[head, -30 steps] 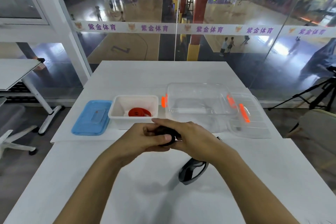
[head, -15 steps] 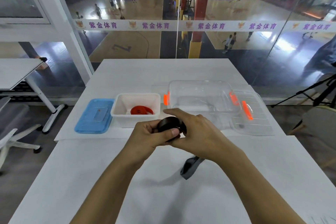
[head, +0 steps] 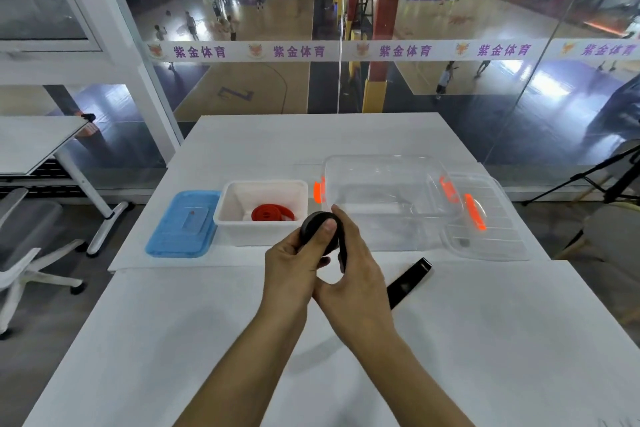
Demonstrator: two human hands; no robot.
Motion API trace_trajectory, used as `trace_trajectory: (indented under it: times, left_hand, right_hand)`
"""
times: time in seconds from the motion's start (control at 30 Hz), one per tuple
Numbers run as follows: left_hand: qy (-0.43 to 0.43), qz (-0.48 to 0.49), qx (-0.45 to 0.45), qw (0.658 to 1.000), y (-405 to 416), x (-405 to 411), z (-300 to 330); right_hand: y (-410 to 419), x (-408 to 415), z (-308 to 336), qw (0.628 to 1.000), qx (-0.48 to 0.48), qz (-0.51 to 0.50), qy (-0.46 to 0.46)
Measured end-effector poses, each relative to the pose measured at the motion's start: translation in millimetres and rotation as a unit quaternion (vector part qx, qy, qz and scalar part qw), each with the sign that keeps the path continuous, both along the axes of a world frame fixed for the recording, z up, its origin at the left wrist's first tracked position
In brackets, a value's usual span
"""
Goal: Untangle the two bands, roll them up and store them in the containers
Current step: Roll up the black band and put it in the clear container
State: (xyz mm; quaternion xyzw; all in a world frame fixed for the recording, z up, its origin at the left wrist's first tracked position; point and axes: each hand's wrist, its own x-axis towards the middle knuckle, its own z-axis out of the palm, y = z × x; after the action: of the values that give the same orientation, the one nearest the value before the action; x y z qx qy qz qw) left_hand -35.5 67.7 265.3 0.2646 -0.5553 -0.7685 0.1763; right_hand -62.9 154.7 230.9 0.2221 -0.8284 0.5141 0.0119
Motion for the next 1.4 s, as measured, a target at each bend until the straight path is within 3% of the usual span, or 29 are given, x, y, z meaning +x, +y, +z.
trace_trajectory:
  times: [0.2, 0.33, 0.5, 0.63, 0.73, 0.9, 1.03, 1.2, 1.27, 1.4]
  left_hand:
    - [-0.092, -0.078, 0.009, 0.993, -5.9, -2.0, -9.5]
    - [-0.11, -0.127, -0.003, 0.986, -17.3, -0.3, -9.5]
    - [-0.061, -0.177, -0.008, 0.982, -40.8, 2.8, 1.7]
    - [-0.074, -0.313, -0.059, 0.945, -67.7, 3.9, 16.7]
    - [-0.107, -0.36, -0.099, 0.922, -75.2, 2.1, 22.4]
    - [-0.081, -0.313, -0.113, 0.939, -69.5, 2.7, 21.6]
    - [-0.039, -0.239, -0.099, 0.965, -57.3, 3.2, 13.1]
    - [-0.006, -0.167, -0.097, 0.981, -47.6, 0.5, 12.9]
    - [0.014, -0.142, -0.092, 0.985, -43.3, -1.6, 14.1]
    - [0.051, -0.065, -0.035, 0.996, -36.4, -6.8, 15.7]
  right_hand:
    - [5.3, -12.0, -3.2, 0.999, 0.024, -0.025, 0.007]
    - [12.2, -26.2, -3.0, 0.997, 0.059, 0.036, 0.014]
    - [24.4, -42.2, 2.2, 0.985, 0.086, 0.145, 0.023]
    - [32.8, -51.5, 13.6, 0.958, 0.128, 0.257, 0.008]
    - [32.5, -51.7, 25.0, 0.945, 0.14, 0.296, 0.002]
    - [37.6, -56.7, 34.7, 0.948, 0.18, 0.262, 0.027]
    - [40.9, -59.7, 38.5, 0.955, 0.199, 0.218, 0.005]
    - [46.3, -66.3, 43.9, 0.942, 0.29, 0.164, -0.032]
    - [43.7, -62.2, 44.0, 0.951, 0.269, 0.149, -0.034]
    - [38.2, -48.0, 37.6, 0.985, 0.131, 0.113, -0.029]
